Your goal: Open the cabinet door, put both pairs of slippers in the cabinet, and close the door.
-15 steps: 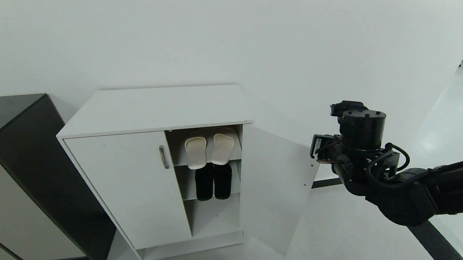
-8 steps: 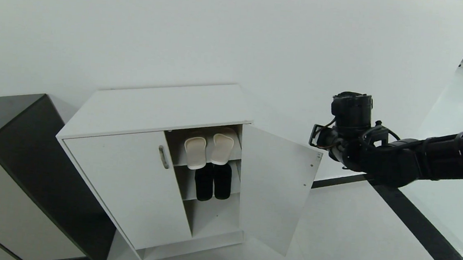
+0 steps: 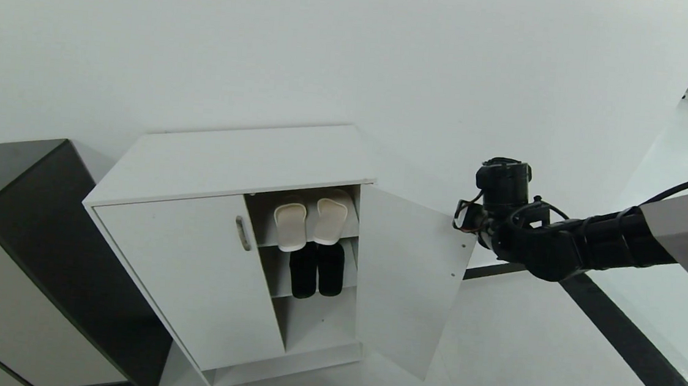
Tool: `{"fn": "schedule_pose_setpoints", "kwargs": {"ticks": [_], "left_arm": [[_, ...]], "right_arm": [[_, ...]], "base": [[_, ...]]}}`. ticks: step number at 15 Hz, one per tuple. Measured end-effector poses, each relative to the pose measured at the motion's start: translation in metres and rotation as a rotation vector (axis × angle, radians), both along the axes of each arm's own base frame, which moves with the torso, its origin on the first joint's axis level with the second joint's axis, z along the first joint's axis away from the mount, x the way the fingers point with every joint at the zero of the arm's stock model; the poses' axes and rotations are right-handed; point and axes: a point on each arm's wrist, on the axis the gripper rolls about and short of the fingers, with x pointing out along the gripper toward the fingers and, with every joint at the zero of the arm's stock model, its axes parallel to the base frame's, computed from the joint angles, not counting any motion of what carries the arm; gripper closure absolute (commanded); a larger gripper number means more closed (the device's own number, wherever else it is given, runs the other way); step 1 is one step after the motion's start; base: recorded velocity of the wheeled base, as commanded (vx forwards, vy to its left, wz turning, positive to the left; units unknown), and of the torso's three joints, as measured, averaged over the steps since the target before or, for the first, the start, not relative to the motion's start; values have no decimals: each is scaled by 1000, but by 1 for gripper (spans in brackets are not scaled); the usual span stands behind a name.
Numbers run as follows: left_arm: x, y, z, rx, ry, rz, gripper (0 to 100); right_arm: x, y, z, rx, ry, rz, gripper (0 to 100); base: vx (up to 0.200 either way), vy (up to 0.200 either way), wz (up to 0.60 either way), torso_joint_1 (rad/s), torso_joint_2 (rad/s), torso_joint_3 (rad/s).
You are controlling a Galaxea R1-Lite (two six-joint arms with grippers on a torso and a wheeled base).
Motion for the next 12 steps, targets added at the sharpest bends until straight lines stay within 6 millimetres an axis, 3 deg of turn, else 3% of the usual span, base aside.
{"fn": "schedule_pose_setpoints", "kwargs": {"ticks": [9,12], "left_arm": [[0,0,0,-1,0,0,100],[0,0,0,-1,0,0,100]], "right_arm": [[4,4,-16,-18,31,3,100],[-14,19,-18,-36,54,50,100]], "base": [[0,0,0,0,0,0],[0,0,0,0,0,0]]}}
